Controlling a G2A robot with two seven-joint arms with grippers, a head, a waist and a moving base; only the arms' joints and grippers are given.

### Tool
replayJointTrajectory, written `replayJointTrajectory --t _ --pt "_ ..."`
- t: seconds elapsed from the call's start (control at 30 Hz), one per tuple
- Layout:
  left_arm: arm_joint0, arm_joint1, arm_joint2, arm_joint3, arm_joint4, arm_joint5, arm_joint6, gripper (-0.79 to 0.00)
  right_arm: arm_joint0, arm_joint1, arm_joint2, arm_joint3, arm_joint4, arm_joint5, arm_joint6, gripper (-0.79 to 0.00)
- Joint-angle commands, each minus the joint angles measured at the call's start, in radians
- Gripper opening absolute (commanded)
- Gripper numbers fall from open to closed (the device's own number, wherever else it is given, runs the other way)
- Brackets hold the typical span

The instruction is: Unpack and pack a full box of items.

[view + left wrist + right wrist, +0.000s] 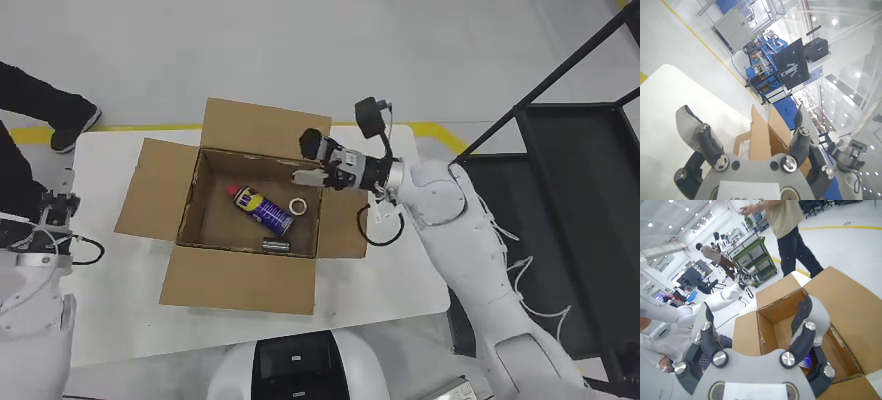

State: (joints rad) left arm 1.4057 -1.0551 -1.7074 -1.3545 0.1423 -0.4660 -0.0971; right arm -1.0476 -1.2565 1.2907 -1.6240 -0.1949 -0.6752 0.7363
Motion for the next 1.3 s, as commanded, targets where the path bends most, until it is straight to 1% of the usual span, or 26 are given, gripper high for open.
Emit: replayJointTrajectory --t 0.0,0.03,0.1,0.17,0.23,0.3,0.43,0.63,0.77,0.93,1.1,1.27 --pt "-0.055 -0.007 0.052 0.067 -0.029 0.004 -0.040 0.000 -0.049 0.011 0.058 -0.051 -0.018 0.021 -0.010 0.000" --pt "-0.080 -0.010 0.073 0.096 -0.062 -0.001 -0.074 0.000 -0.074 0.015 0.082 -0.068 -0.022 0.036 -0.024 0.000" --pt "-0.123 -0.016 0.106 0.154 -0.168 -0.031 -0.177 0.000 -0.123 0.021 0.125 -0.093 -0.006 0.054 -0.060 0.000" --pt "-0.158 -0.016 0.117 0.200 -0.166 -0.063 -0.224 0.000 -0.168 0.026 0.163 -0.108 -0.001 0.077 -0.087 0.000" --pt "-0.171 -0.018 0.128 0.219 -0.212 -0.104 -0.265 0.000 -0.208 0.031 0.192 -0.123 0.003 0.094 -0.101 0.000" --pt "-0.169 -0.018 0.124 0.217 -0.238 -0.143 -0.293 0.000 -0.245 0.035 0.218 -0.130 0.006 0.107 -0.120 0.000" --pt "-0.133 -0.014 0.105 0.151 -0.329 -0.199 -0.375 0.000 -0.303 0.040 0.247 -0.122 0.008 0.128 -0.151 0.000" --pt "-0.055 -0.005 0.069 -0.005 -0.434 -0.227 -0.476 0.000 -0.359 0.041 0.249 -0.091 0.023 0.142 -0.211 0.000" --pt "-0.018 -0.004 0.069 -0.086 -0.421 -0.235 -0.498 0.000 -0.379 0.043 0.252 -0.070 0.058 0.141 -0.225 0.000" --pt "0.013 -0.006 0.093 -0.167 -0.370 -0.248 -0.499 0.000 -0.397 0.048 0.251 -0.050 0.098 0.152 -0.190 0.000" --pt "0.018 -0.011 0.133 -0.205 -0.302 -0.236 -0.483 0.000 -0.382 0.048 0.206 -0.022 0.148 0.146 -0.140 0.000" --pt "0.001 -0.016 0.180 -0.198 -0.246 -0.217 -0.474 0.000 -0.336 0.042 0.127 0.000 0.189 0.124 -0.103 0.000"
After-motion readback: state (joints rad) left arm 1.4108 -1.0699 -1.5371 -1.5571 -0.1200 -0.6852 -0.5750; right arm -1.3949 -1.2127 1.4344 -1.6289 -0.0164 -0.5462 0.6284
